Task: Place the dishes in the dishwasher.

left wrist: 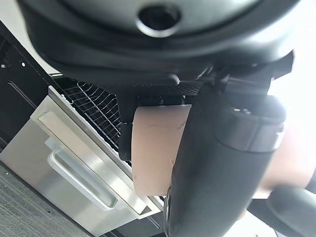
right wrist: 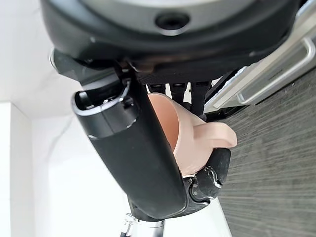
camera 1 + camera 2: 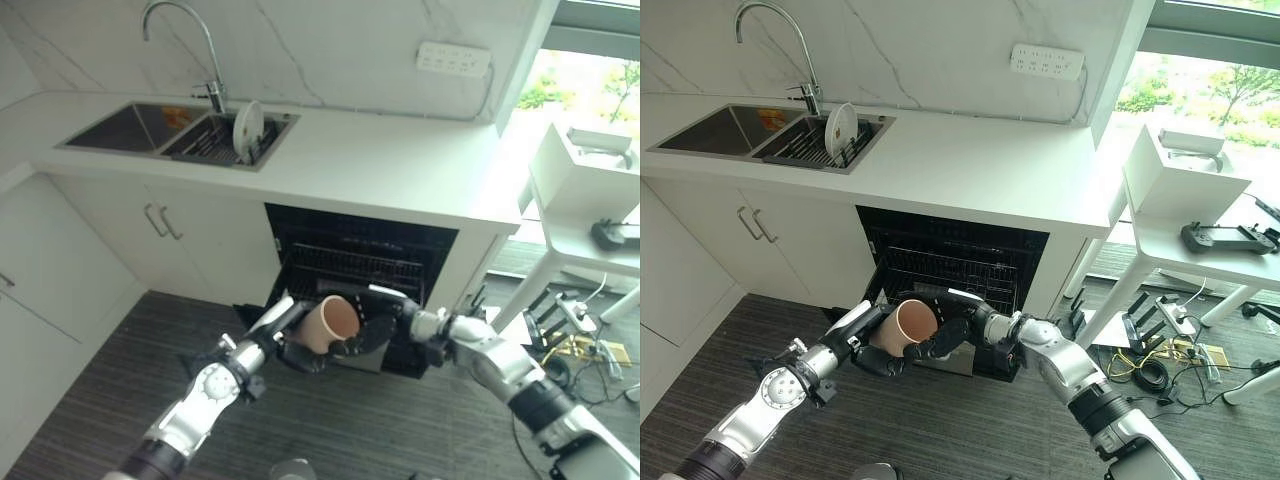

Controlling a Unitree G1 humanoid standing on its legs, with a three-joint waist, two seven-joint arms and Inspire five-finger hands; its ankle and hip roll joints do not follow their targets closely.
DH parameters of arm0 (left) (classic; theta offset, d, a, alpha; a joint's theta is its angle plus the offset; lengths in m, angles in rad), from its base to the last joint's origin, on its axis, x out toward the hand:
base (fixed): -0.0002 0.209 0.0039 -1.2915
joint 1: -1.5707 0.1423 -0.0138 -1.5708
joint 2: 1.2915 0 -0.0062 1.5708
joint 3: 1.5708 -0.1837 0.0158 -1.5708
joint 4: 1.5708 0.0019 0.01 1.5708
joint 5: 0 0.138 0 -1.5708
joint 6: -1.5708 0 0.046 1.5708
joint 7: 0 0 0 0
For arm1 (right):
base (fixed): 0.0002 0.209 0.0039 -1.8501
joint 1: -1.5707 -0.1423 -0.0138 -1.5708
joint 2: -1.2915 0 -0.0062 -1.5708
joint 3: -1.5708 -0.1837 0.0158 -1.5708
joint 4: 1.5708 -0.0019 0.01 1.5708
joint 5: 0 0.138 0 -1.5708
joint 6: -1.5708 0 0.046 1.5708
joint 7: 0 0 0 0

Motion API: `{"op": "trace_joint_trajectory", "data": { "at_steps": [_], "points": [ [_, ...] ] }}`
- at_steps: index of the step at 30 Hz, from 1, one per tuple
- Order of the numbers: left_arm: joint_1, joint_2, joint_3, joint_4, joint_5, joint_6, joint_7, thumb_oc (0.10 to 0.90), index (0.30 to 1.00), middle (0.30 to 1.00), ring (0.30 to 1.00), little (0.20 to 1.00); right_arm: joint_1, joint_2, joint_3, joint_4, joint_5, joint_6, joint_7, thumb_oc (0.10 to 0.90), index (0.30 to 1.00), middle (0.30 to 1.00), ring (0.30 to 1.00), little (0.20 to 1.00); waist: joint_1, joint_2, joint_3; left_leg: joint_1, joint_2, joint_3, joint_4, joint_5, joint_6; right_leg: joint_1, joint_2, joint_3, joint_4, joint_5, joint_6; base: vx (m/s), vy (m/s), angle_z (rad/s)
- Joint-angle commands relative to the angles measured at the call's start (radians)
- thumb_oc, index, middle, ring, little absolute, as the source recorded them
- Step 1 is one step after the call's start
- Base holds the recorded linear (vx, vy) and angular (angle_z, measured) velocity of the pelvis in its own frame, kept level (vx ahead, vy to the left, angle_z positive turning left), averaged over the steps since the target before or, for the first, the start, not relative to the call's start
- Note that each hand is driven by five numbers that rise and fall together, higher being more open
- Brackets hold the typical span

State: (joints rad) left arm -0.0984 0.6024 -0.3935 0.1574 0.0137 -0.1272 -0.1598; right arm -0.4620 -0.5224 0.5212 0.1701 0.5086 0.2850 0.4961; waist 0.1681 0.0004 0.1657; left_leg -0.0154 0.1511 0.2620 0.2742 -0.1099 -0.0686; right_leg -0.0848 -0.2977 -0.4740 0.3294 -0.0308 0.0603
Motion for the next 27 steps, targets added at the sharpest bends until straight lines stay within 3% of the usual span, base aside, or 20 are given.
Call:
{"op": "trace_joint_trajectory", "data": {
  "at_steps": [1,8,24,25,26,27],
  "points": [
    [-0.172,-0.098,-0.092,-0.175,-0.055,-0.145,0.003,0.400,0.300,0.300,0.300,0.300,-0.229,0.102,0.036,-0.117,-0.084,-0.209,0.032,0.400,0.300,0.300,0.300,0.300,0.007,-0.019,-0.041,-0.012,-0.036,-0.041,0.026,-0.052,0.026,0.103,0.004,0.072,-0.029,-0.084,0.104,0.00,0.000,0.00],
    [-0.166,-0.098,-0.083,-0.183,-0.044,-0.150,0.005,0.400,0.300,0.300,0.300,0.300,-0.275,0.059,0.021,-0.145,-0.259,-0.294,-0.097,0.400,0.300,0.300,0.300,0.300,0.007,-0.016,-0.036,-0.013,-0.038,-0.040,0.026,-0.052,0.027,0.101,0.004,0.074,-0.029,-0.084,0.103,0.00,0.002,-0.01],
    [-0.184,-0.114,-0.065,-0.212,-0.090,-0.078,-0.011,0.400,0.300,0.300,0.300,0.300,-0.273,0.096,-0.016,-0.150,-0.260,-0.314,-0.245,0.400,0.300,0.300,0.300,0.300,0.012,-0.005,-0.026,-0.010,-0.038,-0.040,0.026,-0.052,0.028,0.106,0.003,0.072,-0.029,-0.087,0.104,0.00,0.000,0.00],
    [-0.178,-0.116,-0.061,-0.213,-0.104,-0.073,-0.009,0.571,0.556,0.556,0.556,0.556,-0.271,0.097,-0.021,-0.151,-0.253,-0.316,-0.260,0.400,0.300,0.300,0.300,0.300,0.013,-0.004,-0.025,-0.010,-0.037,-0.039,0.026,-0.052,0.028,0.107,0.002,0.070,-0.029,-0.086,0.104,0.00,0.000,0.00],
    [-0.167,-0.120,-0.052,-0.213,-0.117,-0.065,-0.011,0.800,0.900,0.900,0.900,0.900,-0.262,0.096,-0.034,-0.154,-0.240,-0.323,-0.286,0.400,0.300,0.300,0.300,0.300,0.013,-0.003,-0.025,-0.009,-0.037,-0.039,0.026,-0.053,0.028,0.107,0.002,0.069,-0.029,-0.086,0.104,0.00,0.000,0.00],
    [-0.163,-0.123,-0.051,-0.212,-0.128,-0.056,-0.012,0.800,0.900,0.900,0.900,0.900,-0.257,0.099,-0.044,-0.153,-0.232,-0.325,-0.299,0.400,0.300,0.300,0.300,0.300,0.013,-0.002,-0.024,-0.010,-0.038,-0.039,0.026,-0.053,0.028,0.107,0.003,0.069,-0.029,-0.086,0.103,0.02,0.031,0.01]
  ]
}}
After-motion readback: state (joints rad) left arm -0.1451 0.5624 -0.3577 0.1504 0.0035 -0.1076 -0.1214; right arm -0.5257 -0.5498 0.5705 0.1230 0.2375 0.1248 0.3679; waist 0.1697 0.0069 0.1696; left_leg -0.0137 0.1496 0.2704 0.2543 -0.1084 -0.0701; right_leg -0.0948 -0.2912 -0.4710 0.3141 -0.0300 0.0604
